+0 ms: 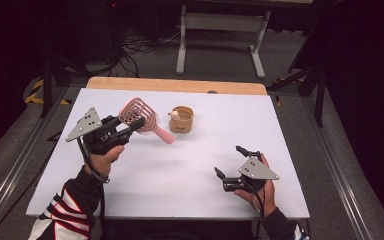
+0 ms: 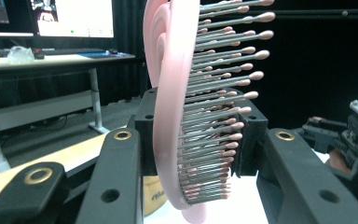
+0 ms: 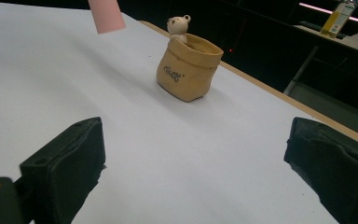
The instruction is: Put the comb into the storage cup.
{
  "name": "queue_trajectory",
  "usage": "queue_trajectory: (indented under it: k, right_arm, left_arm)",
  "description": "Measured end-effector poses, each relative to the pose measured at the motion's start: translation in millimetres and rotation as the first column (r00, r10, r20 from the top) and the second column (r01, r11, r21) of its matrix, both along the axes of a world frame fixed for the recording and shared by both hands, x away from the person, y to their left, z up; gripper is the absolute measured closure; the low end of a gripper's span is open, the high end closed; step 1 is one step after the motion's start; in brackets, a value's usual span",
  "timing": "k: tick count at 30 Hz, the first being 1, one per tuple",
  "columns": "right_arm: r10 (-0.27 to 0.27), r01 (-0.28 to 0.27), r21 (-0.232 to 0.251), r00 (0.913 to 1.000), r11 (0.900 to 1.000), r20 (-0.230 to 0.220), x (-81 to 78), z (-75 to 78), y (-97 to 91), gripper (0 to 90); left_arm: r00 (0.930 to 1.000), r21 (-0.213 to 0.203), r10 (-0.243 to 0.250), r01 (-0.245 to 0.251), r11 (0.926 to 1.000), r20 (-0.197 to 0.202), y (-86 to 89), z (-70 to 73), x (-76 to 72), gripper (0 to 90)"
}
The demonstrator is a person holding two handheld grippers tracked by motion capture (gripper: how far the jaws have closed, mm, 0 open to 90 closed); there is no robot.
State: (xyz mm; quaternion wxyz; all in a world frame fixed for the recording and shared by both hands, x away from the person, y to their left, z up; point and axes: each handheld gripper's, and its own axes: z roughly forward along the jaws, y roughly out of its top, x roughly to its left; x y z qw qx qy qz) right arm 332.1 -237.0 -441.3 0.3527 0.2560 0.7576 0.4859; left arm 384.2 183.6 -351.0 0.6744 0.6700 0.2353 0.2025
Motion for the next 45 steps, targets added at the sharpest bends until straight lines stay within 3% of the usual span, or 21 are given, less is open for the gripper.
queue_trajectory:
  k: [10, 23, 36, 45]
  right_arm:
    - [-0.004, 0.004, -0.023, 1.0, 0.9997, -0.003, -1.7, -4.5, 0.9, 5.7]
    - [-0.016, 0.016, -0.012, 0.9998, 0.9998, -0.009, -0.4, -4.8, 0.0, 6.2]
    - [-0.012, 0.012, -0.009, 0.9999, 0.9999, -0.006, -0.5, -3.9, -0.6, 6.4]
    - [0.002, -0.002, -0.006, 1.0, 1.0, -0.01, -0.9, -4.1, 1.5, 6.6]
  left_arm:
    - [0.9989, 0.02, 0.017, -0.018, 0.9996, 0.045, -8.4, 27.4, 9.0, 63.6]
    - [0.9974, 0.031, 0.005, -0.007, 0.9995, 0.072, -23.4, 49.7, 22.2, 63.6]
    - [0.9971, 0.052, -0.002, -0.002, 0.9987, 0.077, -42.6, 58.4, 37.8, 63.6]
    - [0.9984, 0.071, -0.002, -0.002, 0.9974, 0.056, -59.7, 57.8, 53.5, 63.6]
